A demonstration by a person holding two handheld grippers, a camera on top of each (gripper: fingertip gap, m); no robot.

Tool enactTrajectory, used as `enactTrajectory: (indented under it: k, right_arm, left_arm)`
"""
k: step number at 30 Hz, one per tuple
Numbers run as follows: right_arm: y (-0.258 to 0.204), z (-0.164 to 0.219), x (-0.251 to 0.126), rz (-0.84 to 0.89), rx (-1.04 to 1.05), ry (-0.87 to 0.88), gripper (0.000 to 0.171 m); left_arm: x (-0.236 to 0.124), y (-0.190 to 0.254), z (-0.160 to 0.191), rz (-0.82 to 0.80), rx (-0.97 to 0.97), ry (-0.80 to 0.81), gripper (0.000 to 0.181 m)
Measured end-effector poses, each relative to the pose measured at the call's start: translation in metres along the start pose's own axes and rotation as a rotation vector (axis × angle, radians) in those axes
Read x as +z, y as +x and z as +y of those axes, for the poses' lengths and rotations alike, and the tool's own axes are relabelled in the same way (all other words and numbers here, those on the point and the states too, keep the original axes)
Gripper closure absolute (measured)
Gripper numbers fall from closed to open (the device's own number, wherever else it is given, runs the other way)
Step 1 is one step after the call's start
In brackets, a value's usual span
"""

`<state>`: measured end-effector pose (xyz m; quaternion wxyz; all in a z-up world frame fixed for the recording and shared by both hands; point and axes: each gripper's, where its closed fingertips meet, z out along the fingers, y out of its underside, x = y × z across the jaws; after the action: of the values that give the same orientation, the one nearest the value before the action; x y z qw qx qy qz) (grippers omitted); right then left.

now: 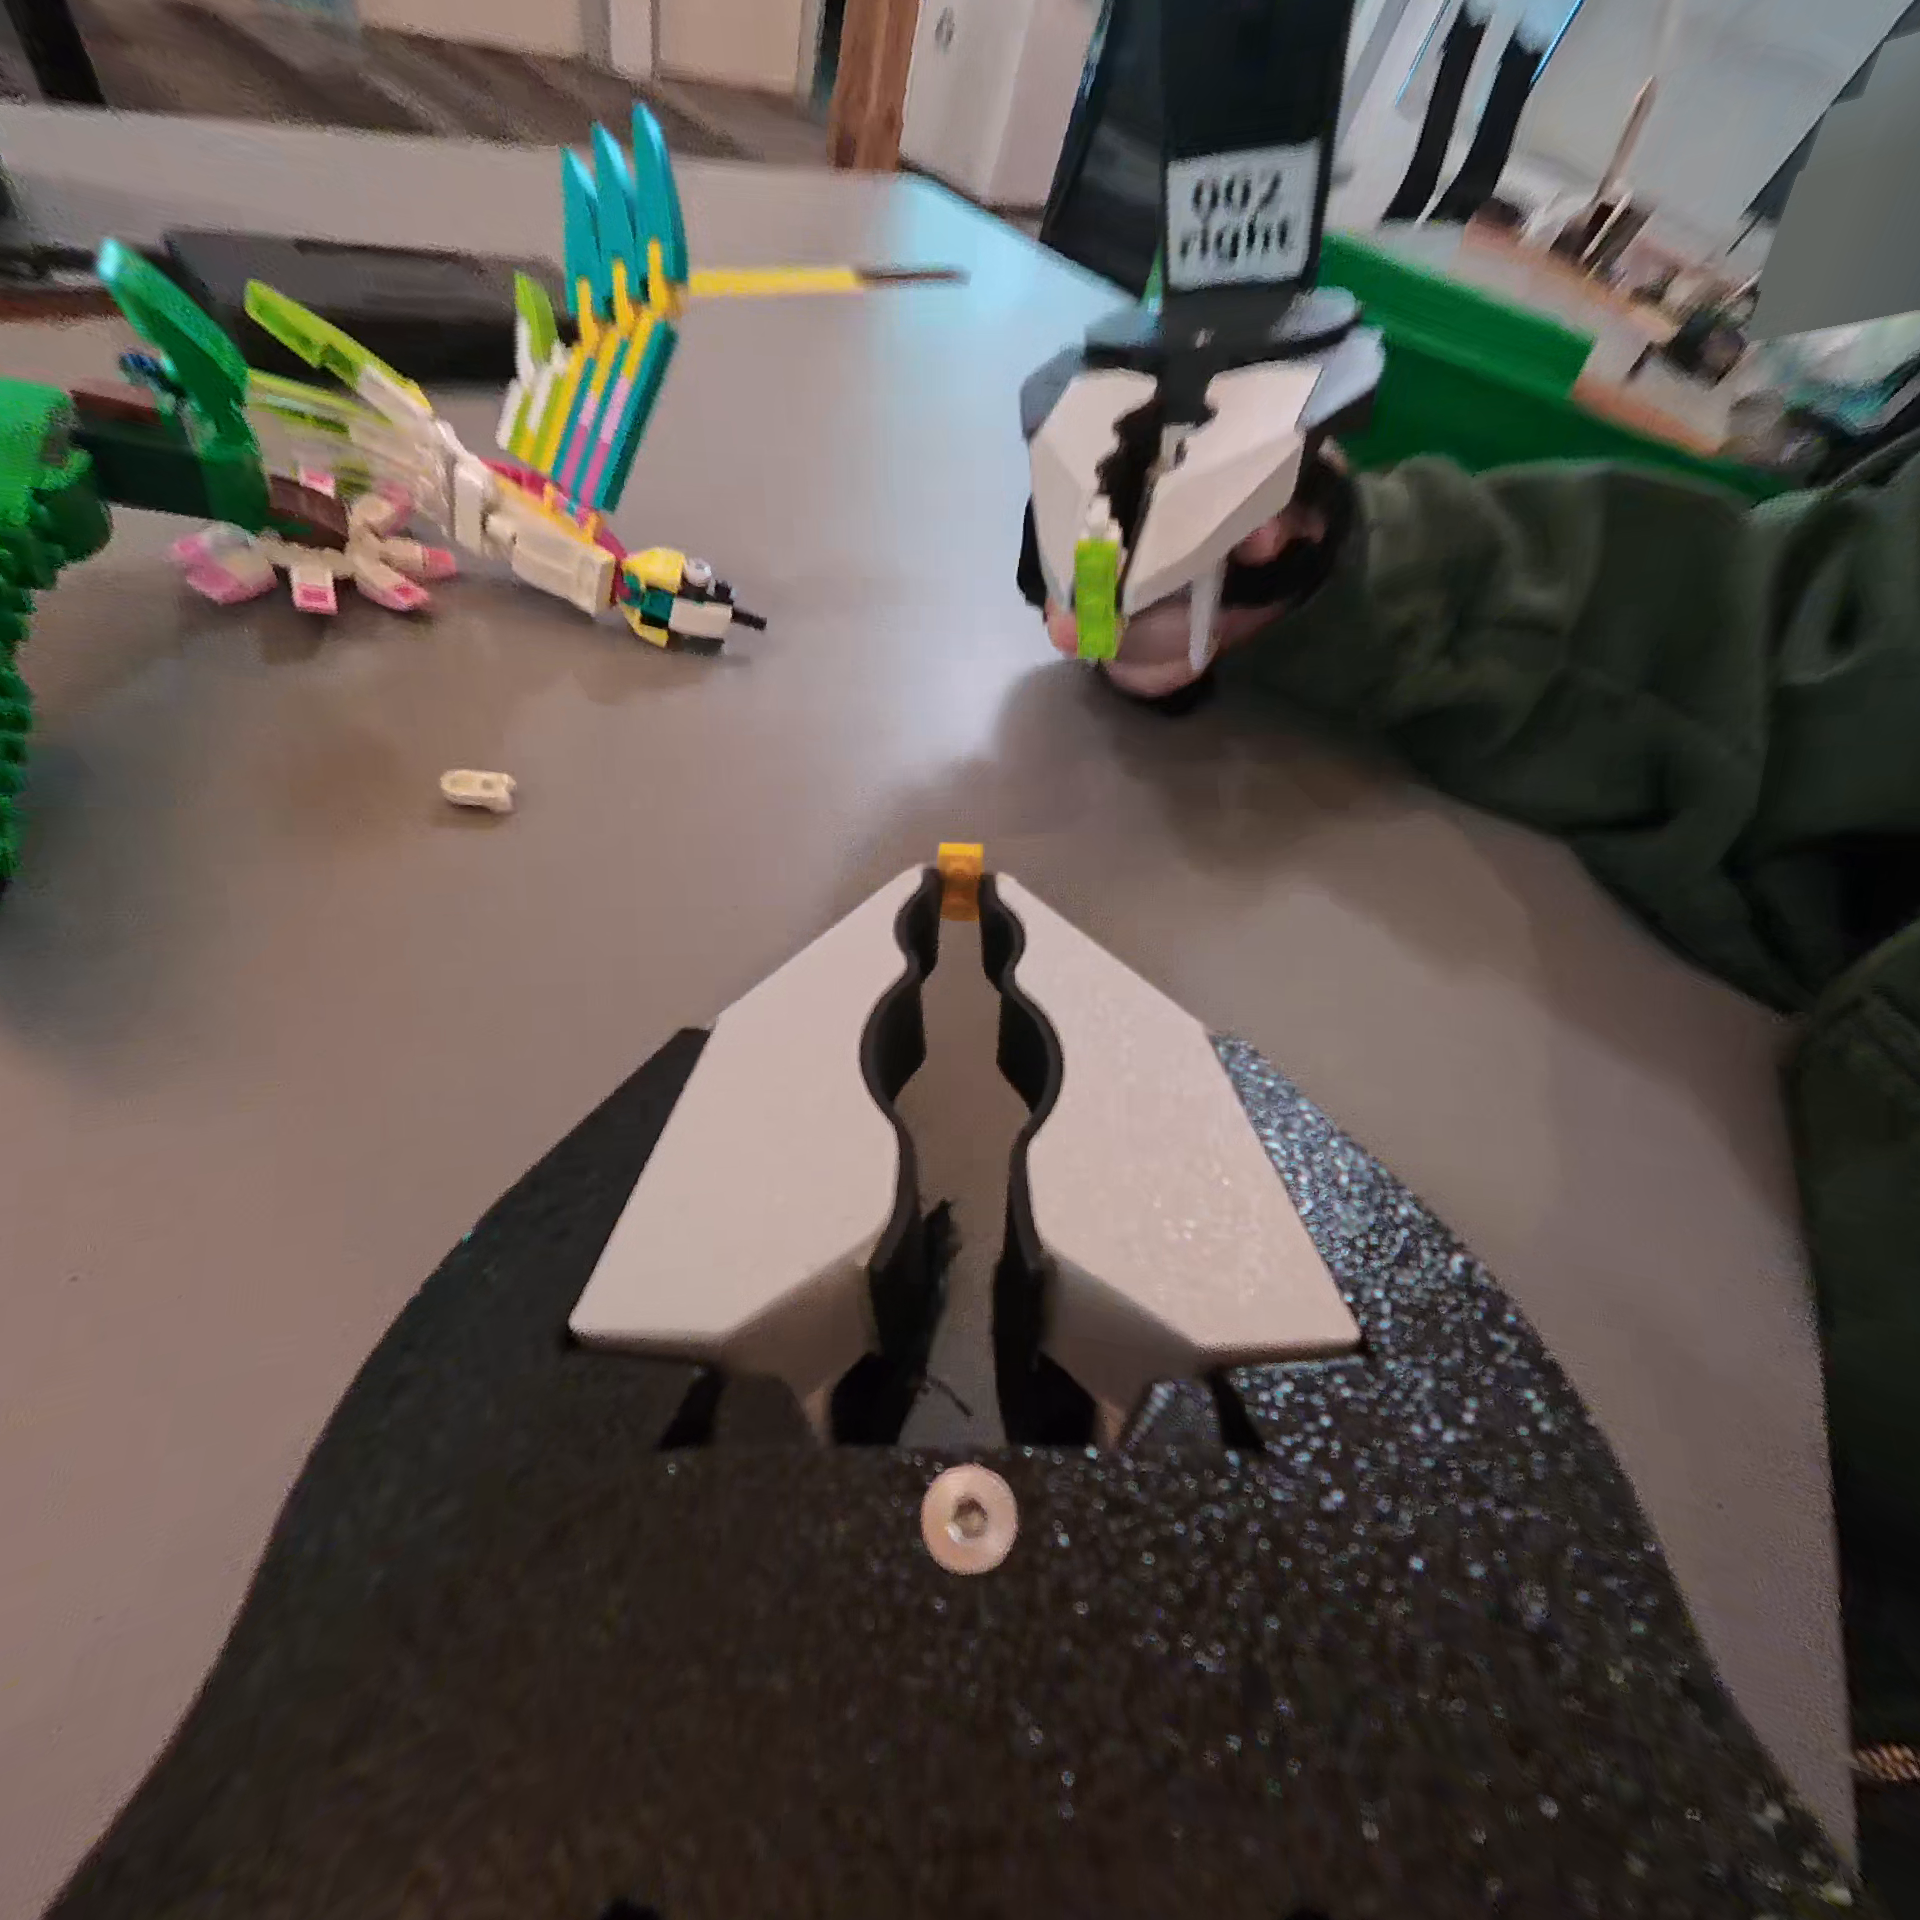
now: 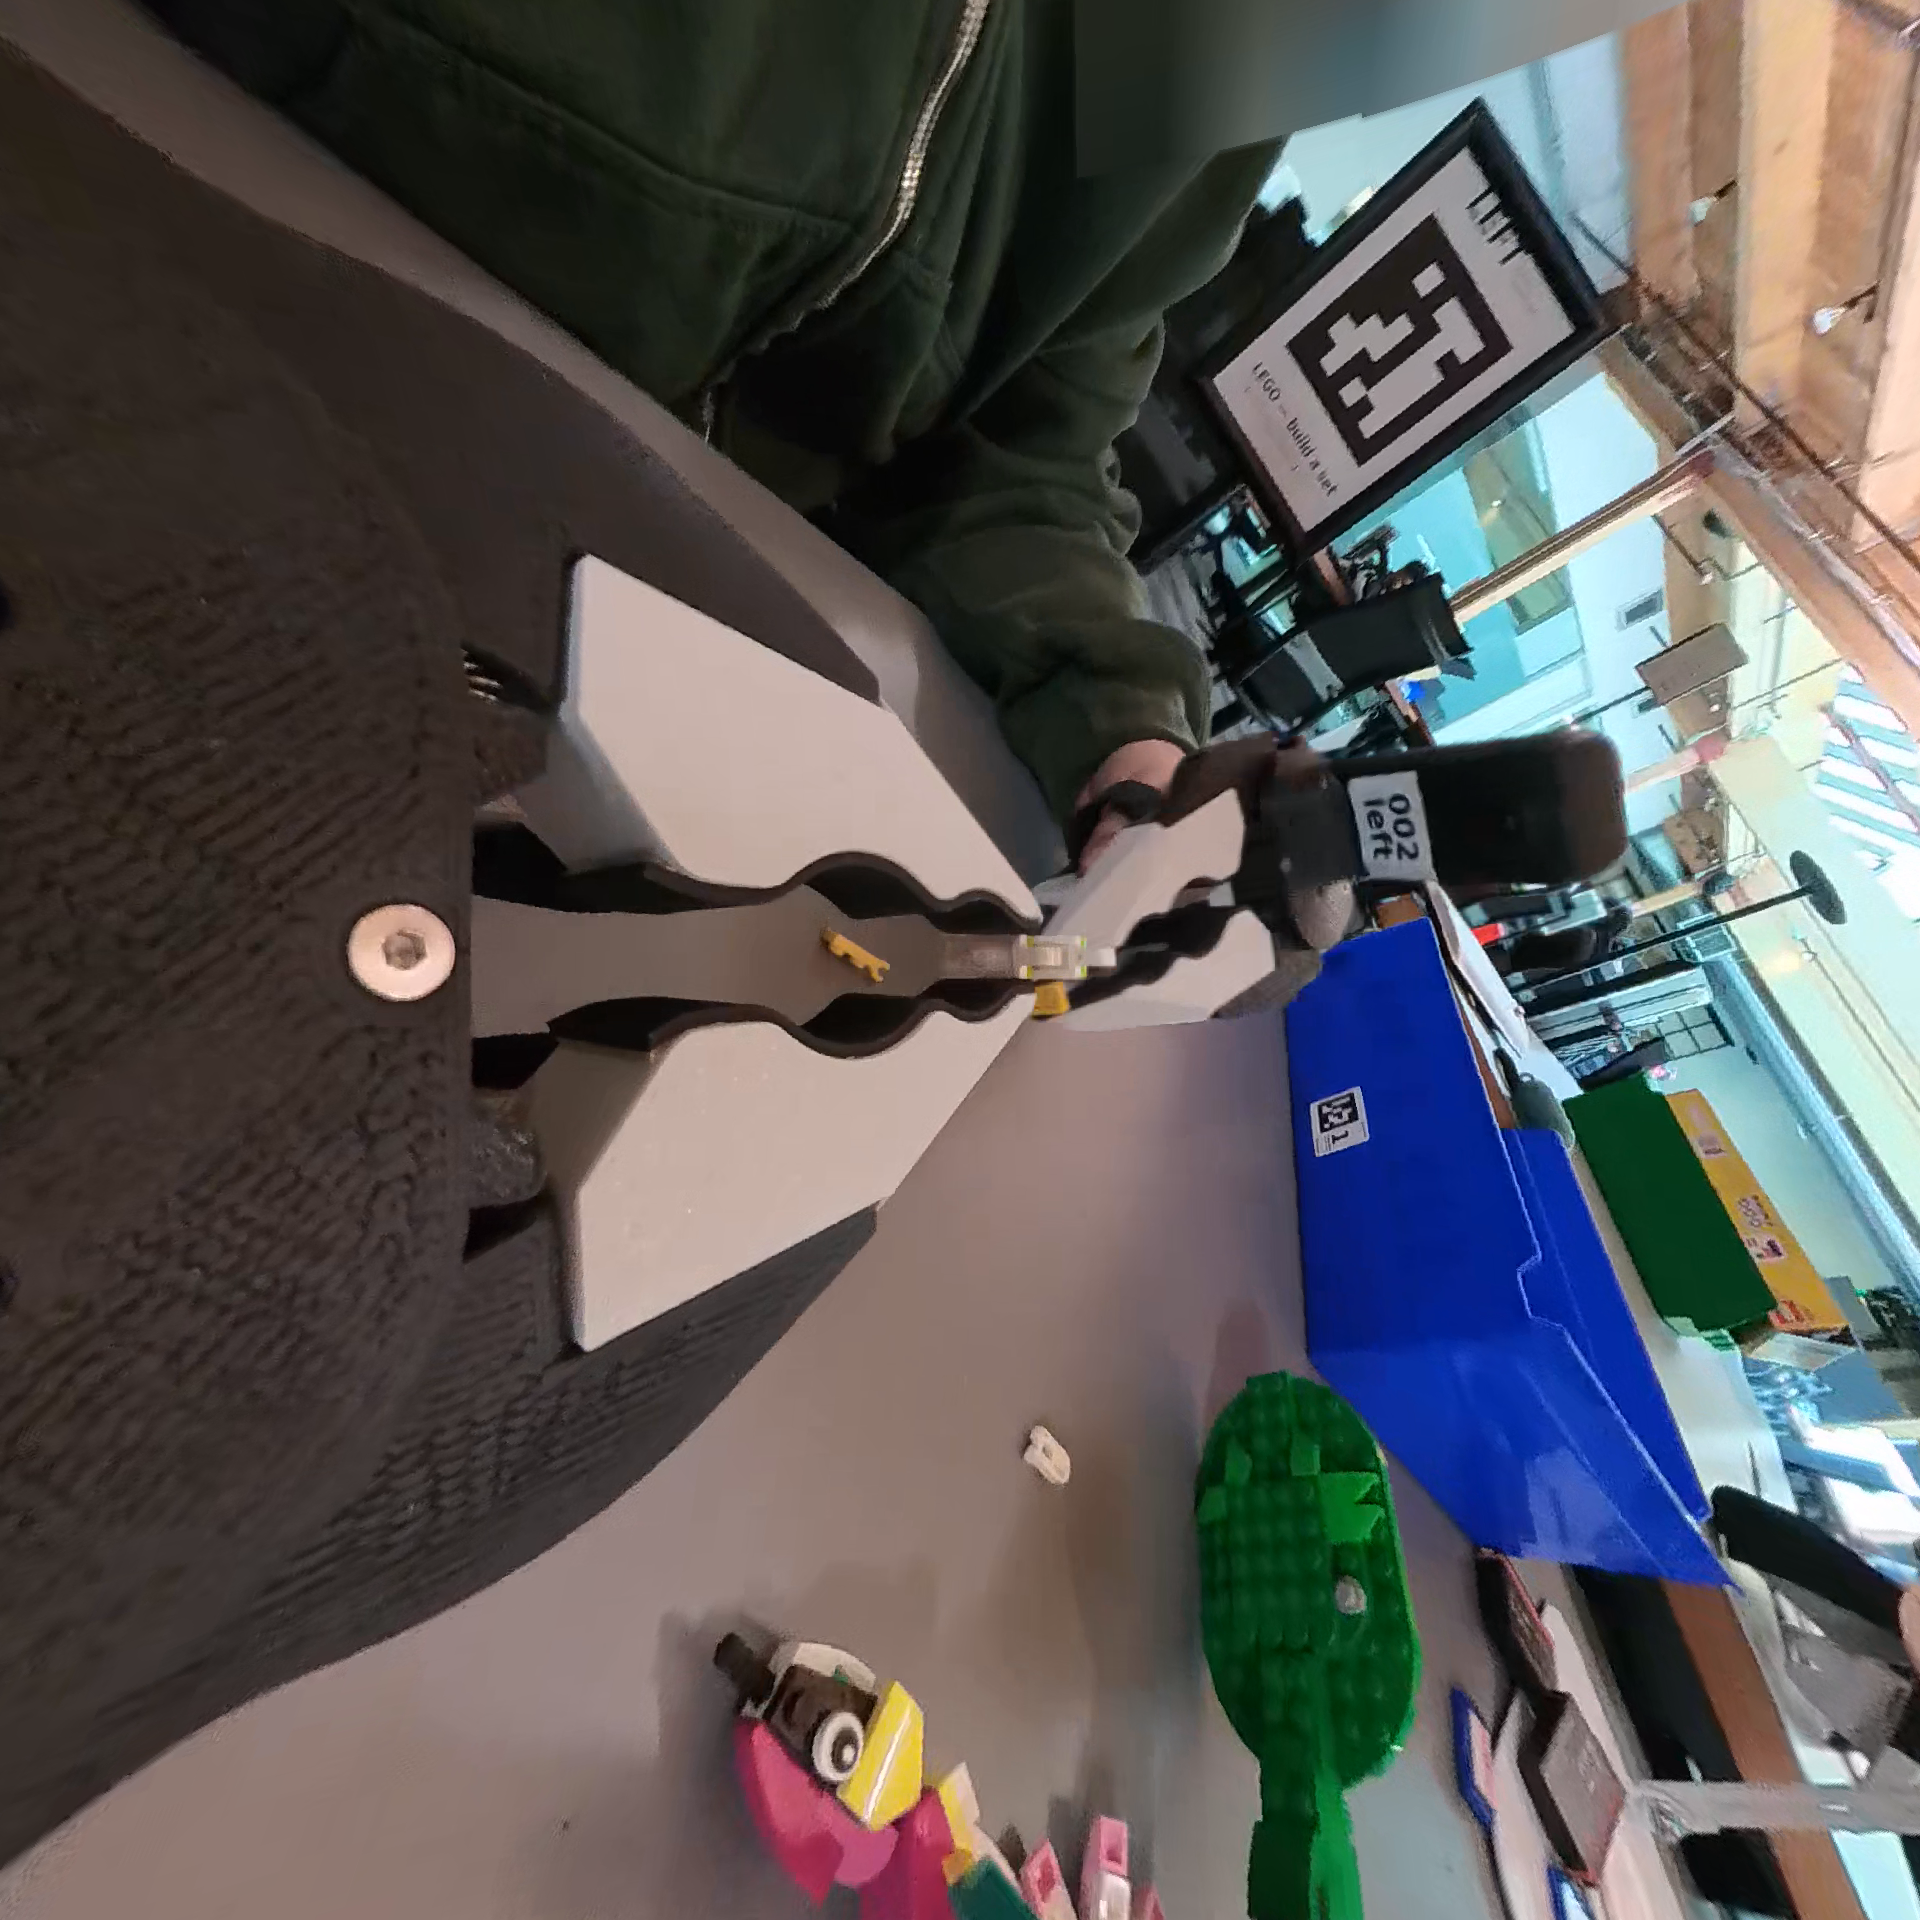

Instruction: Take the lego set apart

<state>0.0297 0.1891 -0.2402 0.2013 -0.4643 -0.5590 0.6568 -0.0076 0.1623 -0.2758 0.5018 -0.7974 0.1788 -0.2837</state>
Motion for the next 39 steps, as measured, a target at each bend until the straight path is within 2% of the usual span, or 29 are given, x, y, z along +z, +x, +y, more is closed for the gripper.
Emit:
enactTrajectory:
  k: [2,4,8,10,12,17,20,22,24,26,30,35,39]
  right_arm:
    - [0.003,0.002,0.002,-0.001,0.045,-0.009,0.166]
    - [0.002,0.005,0.006,-0.010,0.071,-0.035,0.166]
    - [-0.003,0.007,0.010,-0.035,0.077,-0.045,0.166]
    - [-0.007,0.006,0.012,-0.060,0.083,-0.032,0.166]
    - [-0.009,0.006,0.014,-0.072,0.091,-0.027,0.166]
    - [-0.006,0.006,0.015,-0.051,0.094,-0.025,0.166]
    - [0.000,0.014,0.020,0.012,0.080,-0.087,0.166]
    - [0.005,0.024,0.025,0.067,0.057,-0.159,0.166]
    - [0.004,0.026,0.027,0.076,0.033,-0.178,0.166]
    - [0.003,0.021,0.024,0.055,0.048,-0.139,0.166]
    - [-0.009,0.009,0.020,-0.054,0.085,-0.043,0.166]
    - [-0.022,0.004,0.023,-0.127,0.079,-0.001,0.166]
    - [-0.023,0.000,0.022,-0.137,0.080,0.027,0.165]
  left_arm:
    - [0.008,-0.002,0.011,-0.037,-0.001,-0.081,0.171]
    - [0.013,-0.005,0.019,-0.058,-0.028,-0.141,0.144]
    - [0.017,0.008,0.007,0.026,-0.058,-0.072,0.124]
    - [0.018,0.022,-0.006,0.115,-0.085,0.005,0.137]
    - [0.022,0.021,0.001,0.097,-0.068,-0.041,0.151]
    - [0.028,0.000,0.020,-0.089,0.009,-0.168,0.140]
    - [0.023,-0.027,0.036,-0.307,0.126,-0.309,0.130]
    - [0.023,-0.027,0.035,-0.331,0.173,-0.318,0.124]
    - [0.026,-0.020,0.035,-0.281,0.150,-0.306,0.120]
    - [0.029,-0.004,0.024,-0.167,0.095,-0.214,0.125]
    - [0.020,0.032,-0.024,0.096,-0.032,0.094,0.145]
    - [0.016,0.042,-0.031,0.212,-0.097,0.164,0.164]
    - [0.015,0.041,-0.033,0.180,-0.042,0.181,0.172]
